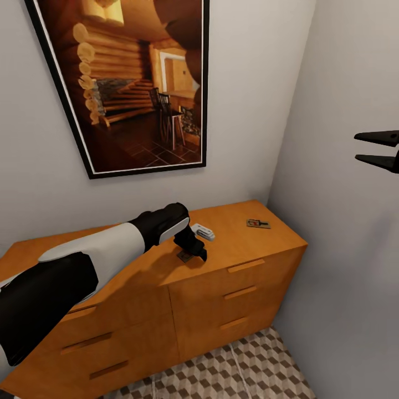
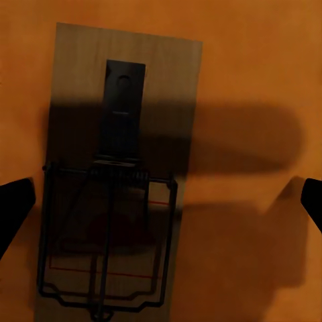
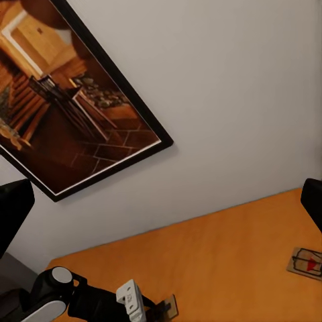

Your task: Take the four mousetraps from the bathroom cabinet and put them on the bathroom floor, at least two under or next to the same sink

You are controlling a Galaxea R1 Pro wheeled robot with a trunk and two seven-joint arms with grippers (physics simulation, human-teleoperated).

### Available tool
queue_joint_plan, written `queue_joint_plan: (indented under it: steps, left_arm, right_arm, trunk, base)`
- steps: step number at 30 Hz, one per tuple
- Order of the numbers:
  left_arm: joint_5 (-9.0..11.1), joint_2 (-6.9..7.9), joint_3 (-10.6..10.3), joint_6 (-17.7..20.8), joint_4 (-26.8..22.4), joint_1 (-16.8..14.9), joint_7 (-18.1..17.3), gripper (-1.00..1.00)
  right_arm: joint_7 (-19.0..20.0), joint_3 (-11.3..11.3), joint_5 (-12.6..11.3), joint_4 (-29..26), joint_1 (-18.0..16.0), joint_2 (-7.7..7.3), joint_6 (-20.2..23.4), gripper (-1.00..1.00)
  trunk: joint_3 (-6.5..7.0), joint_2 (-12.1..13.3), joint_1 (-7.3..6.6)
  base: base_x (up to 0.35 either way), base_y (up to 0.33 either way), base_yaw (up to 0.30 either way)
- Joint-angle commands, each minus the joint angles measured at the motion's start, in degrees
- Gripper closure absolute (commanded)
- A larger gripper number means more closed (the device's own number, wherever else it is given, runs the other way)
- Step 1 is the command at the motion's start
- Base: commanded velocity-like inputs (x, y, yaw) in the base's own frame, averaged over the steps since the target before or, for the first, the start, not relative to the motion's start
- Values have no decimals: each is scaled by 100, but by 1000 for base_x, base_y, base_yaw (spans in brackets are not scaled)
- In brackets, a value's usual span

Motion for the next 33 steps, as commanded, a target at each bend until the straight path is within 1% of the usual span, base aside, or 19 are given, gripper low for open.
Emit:
queue_joint_plan:
  steps: [1, 23, 24, 33]
  left_arm:
    - [-157, 3, -55, -15, 302, 91, -44, -100]
    - [-165, 3, -52, -24, 308, 91, -44, -100]
    - [-165, 3, -54, -24, 309, 91, -44, 100]
    - [-162, 12, -52, -24, 312, 91, -44, 100]
  right_arm:
    - [39, 13, 34, 6, -10, -5, 10, -100]
    - [42, 13, 32, 8, -10, -5, 10, -100]
    - [42, 13, 34, 8, -10, -5, 10, -100]
    - [42, 13, 34, 9, -10, -5, 10, -100]
  trunk:
    - [-8, -3, 1]
    - [-8, -3, 1]
    - [-8, -3, 1]
    - [-8, -3, 1]
  base:
    - [0, 0, 0]
    - [0, 0, 0]
    - [0, 0, 0]
    - [0, 0, 0]
